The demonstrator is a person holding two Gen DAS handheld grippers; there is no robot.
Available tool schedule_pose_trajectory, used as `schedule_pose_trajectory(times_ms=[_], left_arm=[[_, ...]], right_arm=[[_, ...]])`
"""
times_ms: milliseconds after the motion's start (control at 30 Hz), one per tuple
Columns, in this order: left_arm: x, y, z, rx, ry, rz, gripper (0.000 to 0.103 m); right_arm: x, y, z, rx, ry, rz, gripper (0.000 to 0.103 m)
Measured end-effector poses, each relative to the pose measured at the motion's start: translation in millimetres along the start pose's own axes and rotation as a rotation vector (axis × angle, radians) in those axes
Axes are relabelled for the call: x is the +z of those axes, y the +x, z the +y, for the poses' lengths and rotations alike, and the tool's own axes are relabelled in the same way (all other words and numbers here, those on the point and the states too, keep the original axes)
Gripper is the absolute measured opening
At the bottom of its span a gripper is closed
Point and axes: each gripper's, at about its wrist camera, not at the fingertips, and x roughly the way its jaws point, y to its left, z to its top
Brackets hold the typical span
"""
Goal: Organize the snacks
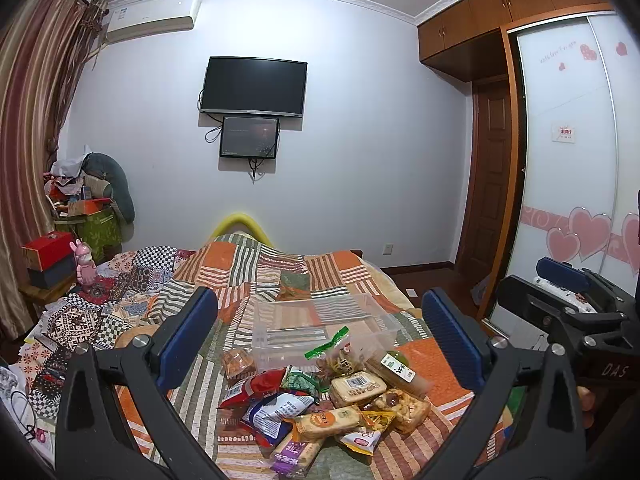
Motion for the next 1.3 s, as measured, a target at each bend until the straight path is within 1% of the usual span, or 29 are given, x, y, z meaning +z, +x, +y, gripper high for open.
schedule_pose_trajectory(times_ms=[500,967,1067,1100,1133,1200,1300], left_arm=[[0.4,0.9,-1.5,-0.005,-0.003,0.004,0.103],[-0.7,1.3,-1.9,-0.005,-0.001,0.006,0.103],[-2.2,3.7,-1.3,-0.004,0.003,0.011,0.099],[-3.1,5.8,-1.2,-0.007,0.005,0.019,0.094],[-4.1,7.6,-0.4,-0.011,0.005,0.027,0.088],[-5.7,11.1,2.0,-0.014,0.006,0.045,0.083],[-11.1,20.9,7.0,-0.011,-0.001,0.079,0.079]], right_arm=[[1.6,-1.1,2.2,-0.001,-0.002,-0.009,0.103],[-0.6,1.6,0.2,-0.003,0.008,0.000,0.103],[-4.2,4.2,-2.5,0.001,0.012,0.011,0.103],[-4.7,4.8,-2.6,0.000,0.013,0.013,0.102],[-5.6,5.7,-3.1,0.001,0.013,0.017,0.100],[-7.4,7.6,-4.7,0.004,0.014,0.026,0.096],[-11.0,11.9,-7.0,0.008,0.012,0.046,0.090]])
